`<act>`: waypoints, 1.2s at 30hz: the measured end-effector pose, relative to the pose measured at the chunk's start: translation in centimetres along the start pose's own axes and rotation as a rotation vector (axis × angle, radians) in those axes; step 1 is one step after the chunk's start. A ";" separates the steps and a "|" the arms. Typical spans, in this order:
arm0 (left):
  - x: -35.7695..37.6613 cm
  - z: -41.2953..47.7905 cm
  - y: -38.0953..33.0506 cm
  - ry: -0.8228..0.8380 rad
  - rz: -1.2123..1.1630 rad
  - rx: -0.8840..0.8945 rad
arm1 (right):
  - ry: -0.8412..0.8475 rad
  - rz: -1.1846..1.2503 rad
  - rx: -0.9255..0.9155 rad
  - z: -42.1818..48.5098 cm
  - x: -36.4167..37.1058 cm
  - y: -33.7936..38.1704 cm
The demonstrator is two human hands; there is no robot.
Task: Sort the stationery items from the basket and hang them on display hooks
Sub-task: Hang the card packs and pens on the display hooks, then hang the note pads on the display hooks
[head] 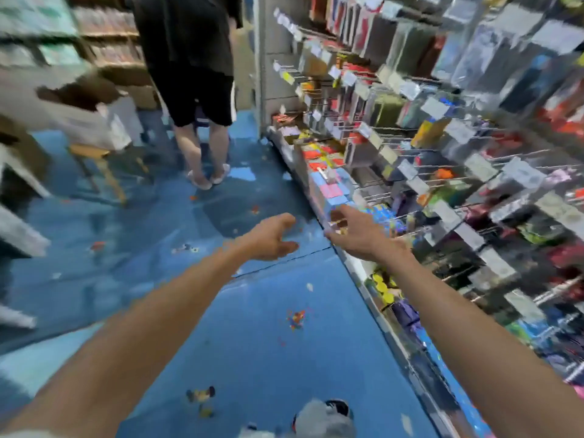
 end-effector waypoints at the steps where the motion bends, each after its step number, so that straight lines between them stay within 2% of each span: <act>1: -1.1 -2.4 2.5 -0.035 -0.021 -0.054 | 0.031 -0.003 -0.062 0.4 1.6 3.0; 8: -7.2 -20.7 17.9 -0.356 -0.163 -0.381 | 0.266 -0.024 -0.442 1.4 12.7 23.8; 16: -9.2 -41.5 29.5 -0.670 -0.366 -0.804 | 0.509 -0.089 -0.883 -1.3 24.8 46.0; 21: -8.8 -52.6 33.3 -0.831 -0.459 -1.063 | 0.645 -0.102 -1.108 -4.0 32.0 57.4; 27: -7.7 -62.8 33.8 -1.108 -0.561 -1.263 | 0.784 -0.139 -1.357 -9.4 39.1 68.6; 33: -7.5 -70.3 35.8 -1.299 -0.611 -1.405 | 0.977 -0.187 -1.437 -15.7 44.7 76.6; 36: -8.3 -73.0 38.8 -1.336 -0.626 -1.420 | 1.028 -0.169 -1.432 -17.2 47.4 80.6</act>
Point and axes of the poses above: each hand's wrist, its own z-axis towards the middle knuckle, its own x-axis out of the palm, y = z × x, the point moved 4 cm from there along z, towards the middle knuckle, and after that the axes turned 9 degrees about -z, right-handed, at the moved point
